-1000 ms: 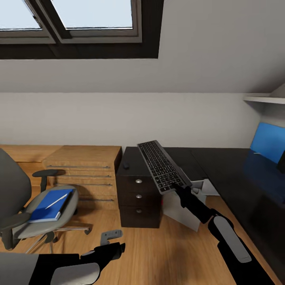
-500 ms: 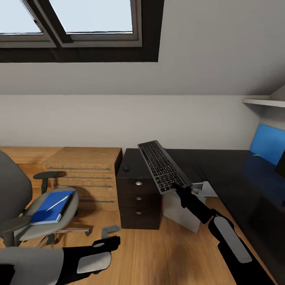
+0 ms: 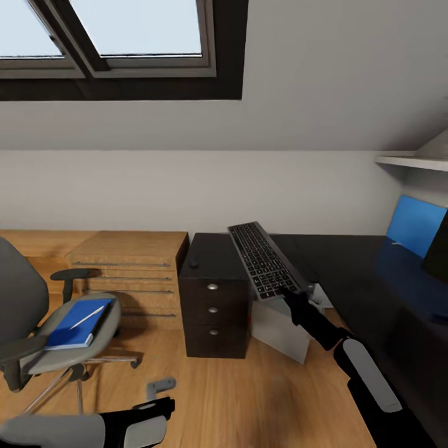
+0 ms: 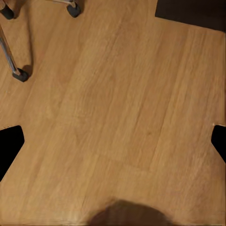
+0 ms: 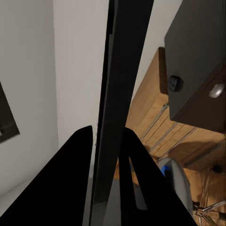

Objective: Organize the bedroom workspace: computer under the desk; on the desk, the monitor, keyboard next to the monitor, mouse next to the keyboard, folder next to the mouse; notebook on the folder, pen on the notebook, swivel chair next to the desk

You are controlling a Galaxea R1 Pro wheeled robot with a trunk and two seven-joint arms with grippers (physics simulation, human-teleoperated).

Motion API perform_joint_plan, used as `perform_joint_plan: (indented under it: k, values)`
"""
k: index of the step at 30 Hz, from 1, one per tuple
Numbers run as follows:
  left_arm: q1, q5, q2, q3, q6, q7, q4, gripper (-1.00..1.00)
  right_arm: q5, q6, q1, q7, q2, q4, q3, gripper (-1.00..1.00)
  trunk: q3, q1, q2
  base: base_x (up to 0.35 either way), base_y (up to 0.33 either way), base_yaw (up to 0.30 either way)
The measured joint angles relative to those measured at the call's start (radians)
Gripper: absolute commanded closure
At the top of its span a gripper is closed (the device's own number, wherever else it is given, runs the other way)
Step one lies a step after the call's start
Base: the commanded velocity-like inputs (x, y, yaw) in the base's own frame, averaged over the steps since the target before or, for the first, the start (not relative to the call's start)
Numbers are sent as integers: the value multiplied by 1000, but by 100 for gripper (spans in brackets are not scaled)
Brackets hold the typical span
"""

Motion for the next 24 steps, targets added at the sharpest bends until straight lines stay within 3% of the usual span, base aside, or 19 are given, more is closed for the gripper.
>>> perform_joint_plan:
  k: [4, 15, 20, 24]
  values:
    - [3, -1, -5, -24, -14, 0, 1, -100, 0, 0, 0, -18, 1, 0, -1, 100, 0, 0, 0, -176, -292, 0]
    - [4, -1, -6, -30, -26, -1, 1, -100, -1, 0, 0, -23, 3, 6, -2, 100, 0, 0, 0, -186, -281, 0]
    - [4, -2, -6, -34, -29, -1, 1, -100, 1, -1, 0, -32, 4, 10, -4, 100, 0, 0, 0, -294, -103, 0]
    - [4, -2, -6, -36, -29, -1, 1, -100, 7, -2, 0, -97, 4, 12, -6, 100, 0, 0, 0, -329, -15, 0]
